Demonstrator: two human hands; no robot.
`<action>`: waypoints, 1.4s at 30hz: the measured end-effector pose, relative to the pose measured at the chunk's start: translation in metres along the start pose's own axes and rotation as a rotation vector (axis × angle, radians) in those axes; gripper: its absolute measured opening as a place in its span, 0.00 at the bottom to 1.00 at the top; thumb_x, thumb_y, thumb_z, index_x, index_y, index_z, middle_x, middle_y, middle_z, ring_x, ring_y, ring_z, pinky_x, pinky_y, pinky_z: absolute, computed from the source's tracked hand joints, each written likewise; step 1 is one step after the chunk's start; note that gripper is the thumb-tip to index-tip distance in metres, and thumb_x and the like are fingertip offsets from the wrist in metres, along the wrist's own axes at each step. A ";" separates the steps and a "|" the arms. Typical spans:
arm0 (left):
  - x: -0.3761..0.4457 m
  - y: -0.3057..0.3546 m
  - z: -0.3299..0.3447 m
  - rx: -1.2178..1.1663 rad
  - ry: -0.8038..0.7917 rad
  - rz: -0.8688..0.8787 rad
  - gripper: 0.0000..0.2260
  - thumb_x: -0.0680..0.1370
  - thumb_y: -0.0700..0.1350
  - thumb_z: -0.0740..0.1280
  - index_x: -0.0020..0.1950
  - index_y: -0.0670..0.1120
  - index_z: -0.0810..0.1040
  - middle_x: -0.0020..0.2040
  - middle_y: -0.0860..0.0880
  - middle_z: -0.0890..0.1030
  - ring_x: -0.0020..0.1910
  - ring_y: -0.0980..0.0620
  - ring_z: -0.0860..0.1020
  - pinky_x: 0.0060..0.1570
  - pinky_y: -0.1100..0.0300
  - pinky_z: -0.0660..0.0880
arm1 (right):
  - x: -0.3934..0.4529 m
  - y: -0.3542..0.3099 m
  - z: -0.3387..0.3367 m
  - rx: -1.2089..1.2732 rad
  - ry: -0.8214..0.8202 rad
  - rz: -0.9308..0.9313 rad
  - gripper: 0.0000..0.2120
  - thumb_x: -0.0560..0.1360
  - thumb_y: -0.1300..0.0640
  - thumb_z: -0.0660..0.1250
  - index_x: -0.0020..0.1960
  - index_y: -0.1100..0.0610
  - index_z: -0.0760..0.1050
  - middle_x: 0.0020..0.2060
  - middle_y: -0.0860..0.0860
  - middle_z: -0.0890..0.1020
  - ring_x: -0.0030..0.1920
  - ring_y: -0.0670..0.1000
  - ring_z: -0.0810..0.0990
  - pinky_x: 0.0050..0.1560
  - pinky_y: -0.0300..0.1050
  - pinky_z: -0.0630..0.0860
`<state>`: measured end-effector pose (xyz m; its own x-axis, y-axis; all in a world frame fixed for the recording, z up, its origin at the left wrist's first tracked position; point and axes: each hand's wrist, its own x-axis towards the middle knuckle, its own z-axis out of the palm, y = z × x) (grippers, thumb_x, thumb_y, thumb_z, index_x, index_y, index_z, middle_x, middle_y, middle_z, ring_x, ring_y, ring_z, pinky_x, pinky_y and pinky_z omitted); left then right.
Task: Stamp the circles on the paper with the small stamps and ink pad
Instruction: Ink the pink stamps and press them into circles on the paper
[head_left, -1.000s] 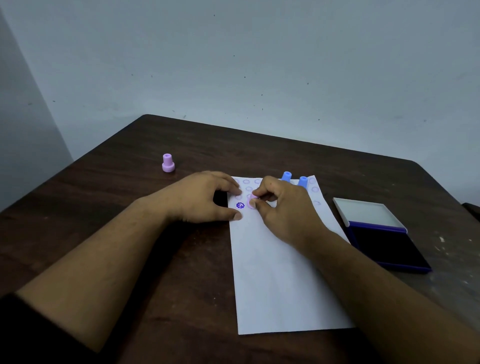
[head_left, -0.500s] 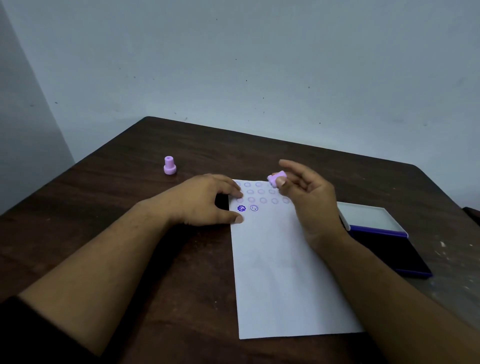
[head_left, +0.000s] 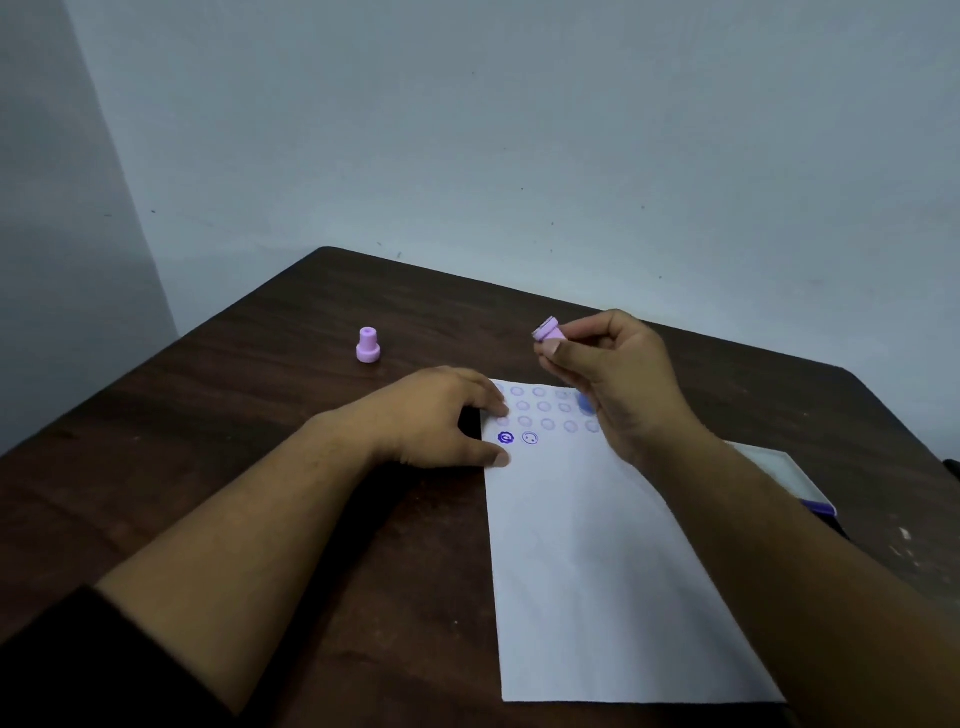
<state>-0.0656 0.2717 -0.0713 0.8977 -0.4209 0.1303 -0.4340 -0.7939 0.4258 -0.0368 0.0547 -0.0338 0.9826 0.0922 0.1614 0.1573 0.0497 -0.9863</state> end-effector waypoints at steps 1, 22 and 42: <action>0.000 0.001 0.000 0.002 0.003 0.003 0.27 0.73 0.61 0.75 0.70 0.54 0.80 0.71 0.60 0.76 0.71 0.61 0.70 0.69 0.66 0.64 | 0.005 -0.001 0.007 -0.026 -0.032 0.013 0.09 0.73 0.67 0.77 0.50 0.63 0.81 0.45 0.58 0.89 0.52 0.59 0.89 0.57 0.53 0.84; -0.001 0.001 -0.001 -0.056 -0.014 -0.029 0.26 0.74 0.60 0.75 0.68 0.51 0.80 0.66 0.56 0.81 0.62 0.56 0.78 0.65 0.58 0.74 | 0.091 0.020 0.153 -0.977 -0.428 -0.160 0.31 0.69 0.66 0.75 0.71 0.54 0.74 0.44 0.47 0.89 0.49 0.44 0.85 0.45 0.30 0.71; 0.001 -0.002 0.000 -0.022 0.008 -0.007 0.27 0.73 0.62 0.76 0.69 0.55 0.80 0.72 0.61 0.75 0.71 0.61 0.71 0.69 0.67 0.64 | 0.043 -0.087 -0.064 -0.954 0.000 -0.216 0.11 0.71 0.57 0.77 0.53 0.49 0.84 0.43 0.43 0.88 0.47 0.40 0.86 0.56 0.41 0.80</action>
<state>-0.0642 0.2725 -0.0723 0.9011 -0.4122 0.1344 -0.4265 -0.7869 0.4460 -0.0018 -0.0089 0.0570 0.9231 0.1757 0.3419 0.3480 -0.7599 -0.5490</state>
